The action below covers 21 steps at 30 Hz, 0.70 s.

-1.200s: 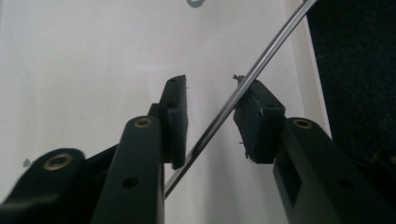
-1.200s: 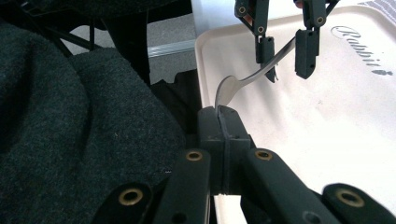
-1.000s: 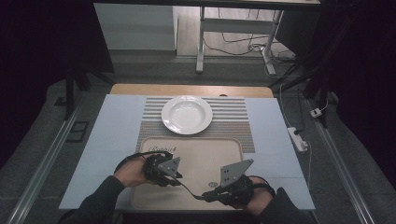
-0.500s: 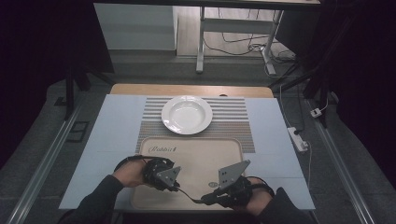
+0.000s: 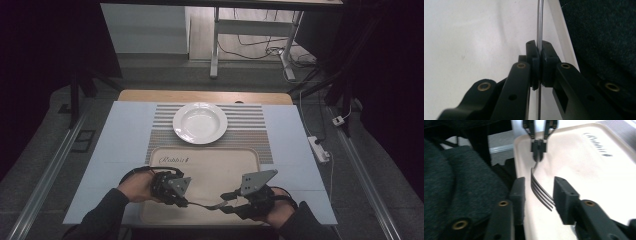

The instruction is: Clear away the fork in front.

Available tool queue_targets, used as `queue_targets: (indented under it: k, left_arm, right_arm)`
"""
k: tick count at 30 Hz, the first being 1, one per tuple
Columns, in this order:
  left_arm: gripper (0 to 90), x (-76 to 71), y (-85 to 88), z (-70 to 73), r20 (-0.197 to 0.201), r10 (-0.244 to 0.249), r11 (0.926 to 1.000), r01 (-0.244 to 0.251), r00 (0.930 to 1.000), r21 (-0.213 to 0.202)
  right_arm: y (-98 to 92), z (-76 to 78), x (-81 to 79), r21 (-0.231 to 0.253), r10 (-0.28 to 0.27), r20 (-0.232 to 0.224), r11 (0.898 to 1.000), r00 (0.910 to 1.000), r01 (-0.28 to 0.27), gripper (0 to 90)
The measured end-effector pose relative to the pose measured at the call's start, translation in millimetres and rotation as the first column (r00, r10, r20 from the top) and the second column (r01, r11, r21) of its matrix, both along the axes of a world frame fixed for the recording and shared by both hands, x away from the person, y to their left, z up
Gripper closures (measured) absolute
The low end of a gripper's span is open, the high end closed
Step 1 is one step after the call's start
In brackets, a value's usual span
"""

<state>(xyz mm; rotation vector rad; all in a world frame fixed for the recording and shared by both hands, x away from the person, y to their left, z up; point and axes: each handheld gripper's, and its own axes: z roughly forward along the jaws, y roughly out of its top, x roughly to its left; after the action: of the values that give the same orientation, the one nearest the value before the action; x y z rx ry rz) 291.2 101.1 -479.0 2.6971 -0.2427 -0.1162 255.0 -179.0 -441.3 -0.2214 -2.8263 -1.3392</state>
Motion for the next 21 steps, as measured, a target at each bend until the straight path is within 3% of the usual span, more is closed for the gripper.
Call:
queue_targets:
  k: [1, 4, 5, 7, 10, 12, 13, 14, 18, 19, 21]
  left_arm:
    - [86.3, 0.0, 0.0, 0.0, 0.000, 0.000, 1.0000, 0.000, 1.0000, 0.000]
    - [86.3, 1.8, 2.9, 2.1, -0.022, 0.075, 0.9972, -0.075, 0.9969, 0.006]
    - [86.3, 3.2, 4.8, 3.9, -0.041, 0.135, 0.9907, -0.135, 0.9899, 0.017]
    - [86.3, 3.8, 5.9, 4.5, -0.048, 0.160, 0.9871, -0.159, 0.9860, 0.021]
    - [86.2, 5.7, 10.4, 4.4, -0.057, 0.227, 0.9738, -0.226, 0.9721, 0.020]
    - [86.2, 7.5, 14.6, 3.5, -0.059, 0.284, 0.9588, -0.282, 0.9571, 0.033]
    - [86.2, 7.5, 14.6, 3.5, -0.059, 0.284, 0.9588, -0.282, 0.9571, 0.033]
    - [86.2, 7.4, 16.7, 2.7, -0.069, 0.319, 0.9478, -0.317, 0.9453, 0.030]
    - [86.2, 7.3, 24.0, 2.6, -0.076, 0.404, 0.9148, -0.402, 0.9117, 0.043]
    - [86.2, 7.0, 26.4, 3.1, -0.078, 0.434, 0.9009, -0.432, 0.8975, 0.047]
    - [86.3, 6.0, 30.6, 4.2, -0.086, 0.479, 0.8776, -0.477, 0.8733, 0.045]
  right_arm:
    - [-1.4, 0.4, 0.2, -0.005, -0.022, 0.010, 1.000, 0.9997, 0.022, 56.2]
    - [-4.3, 0.1, 0.9, -0.008, -0.052, 0.022, 0.999, 0.9984, 0.052, 51.3]
    - [-7.3, -0.7, 1.2, -0.010, -0.092, 0.040, 0.996, 0.9950, 0.092, 45.6]
    - [-8.2, -0.9, 1.3, -0.013, -0.105, 0.042, 0.994, 0.9936, 0.106, 43.9]
    - [-12.8, -2.3, 1.7, -0.012, -0.158, 0.039, 0.987, 0.9867, 0.158, 37.3]
    - [-17.5, -3.6, 1.2, -0.021, -0.201, 0.016, 0.979, 0.9794, 0.202, 30.2]
    - [-17.5, -3.6, 1.2, -0.021, -0.201, 0.016, 0.979, 0.9794, 0.202, 30.2]
    - [-18.6, -4.1, 1.0, -0.023, -0.211, 0.011, 0.977, 0.9774, 0.211, 27.5]
    - [-25.8, -6.0, -0.8, -0.039, -0.273, 0.006, 0.961, 0.9620, 0.273, 18.6]
    - [-27.2, -6.5, -1.3, -0.038, -0.284, 0.004, 0.958, 0.9588, 0.284, 17.0]
    - [-34.5, -7.9, -4.1, -0.047, -0.332, -0.005, 0.942, 0.9433, 0.331, 10.6]
